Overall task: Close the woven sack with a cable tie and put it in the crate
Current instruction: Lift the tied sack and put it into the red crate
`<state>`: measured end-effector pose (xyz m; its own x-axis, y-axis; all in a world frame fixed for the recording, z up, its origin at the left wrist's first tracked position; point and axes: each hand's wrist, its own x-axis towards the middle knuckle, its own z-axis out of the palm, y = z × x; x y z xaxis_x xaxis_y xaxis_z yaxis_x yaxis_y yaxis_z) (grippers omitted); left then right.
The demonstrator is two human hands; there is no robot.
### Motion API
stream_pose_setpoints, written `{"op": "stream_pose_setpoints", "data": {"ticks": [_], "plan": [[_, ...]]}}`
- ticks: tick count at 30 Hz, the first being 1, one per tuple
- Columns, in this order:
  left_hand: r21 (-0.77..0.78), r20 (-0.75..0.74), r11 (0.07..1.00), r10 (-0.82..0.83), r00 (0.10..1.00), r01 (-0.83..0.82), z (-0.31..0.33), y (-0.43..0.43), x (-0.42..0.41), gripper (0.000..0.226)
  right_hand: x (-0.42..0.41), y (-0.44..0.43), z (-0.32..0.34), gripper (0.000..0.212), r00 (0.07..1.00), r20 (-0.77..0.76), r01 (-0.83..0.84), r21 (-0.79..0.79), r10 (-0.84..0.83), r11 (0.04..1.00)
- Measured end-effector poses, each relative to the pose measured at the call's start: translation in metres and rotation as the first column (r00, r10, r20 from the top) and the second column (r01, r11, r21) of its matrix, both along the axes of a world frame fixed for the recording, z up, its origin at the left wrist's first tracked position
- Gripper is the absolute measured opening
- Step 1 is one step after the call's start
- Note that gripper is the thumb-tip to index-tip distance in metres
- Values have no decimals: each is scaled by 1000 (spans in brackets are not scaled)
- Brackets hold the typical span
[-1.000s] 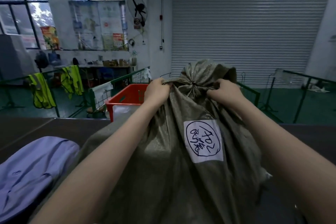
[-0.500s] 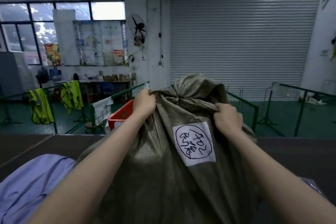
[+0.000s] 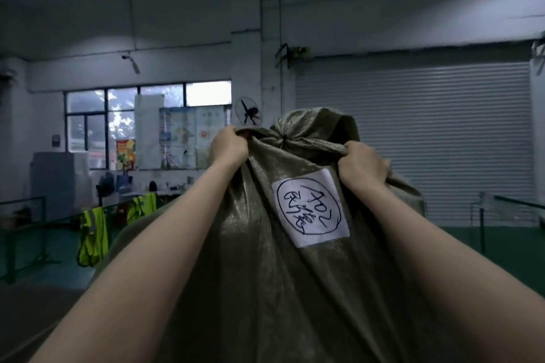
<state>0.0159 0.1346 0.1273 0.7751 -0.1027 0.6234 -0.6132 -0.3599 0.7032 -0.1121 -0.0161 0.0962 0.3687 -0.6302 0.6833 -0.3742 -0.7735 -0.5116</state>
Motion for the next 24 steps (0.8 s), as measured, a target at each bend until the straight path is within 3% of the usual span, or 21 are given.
{"op": "stream_pose_setpoints", "data": {"ticks": [4, 12, 24], "plan": [[-88, 20, 992, 88, 996, -86, 21, -1, 7, 37, 14, 4, 16, 27, 993, 114, -35, 18, 32, 999], [-84, 195, 986, 155, 968, -141, 77, 2, 12, 38, 34, 1, 50, 30, 932, 326, -207, 110, 161, 972], [-184, 349, 976, 174, 921, -114, 111, -20, 47, 36, 82, -28, 88, 34, 836, 517, -196, -35, 186, 980]]}}
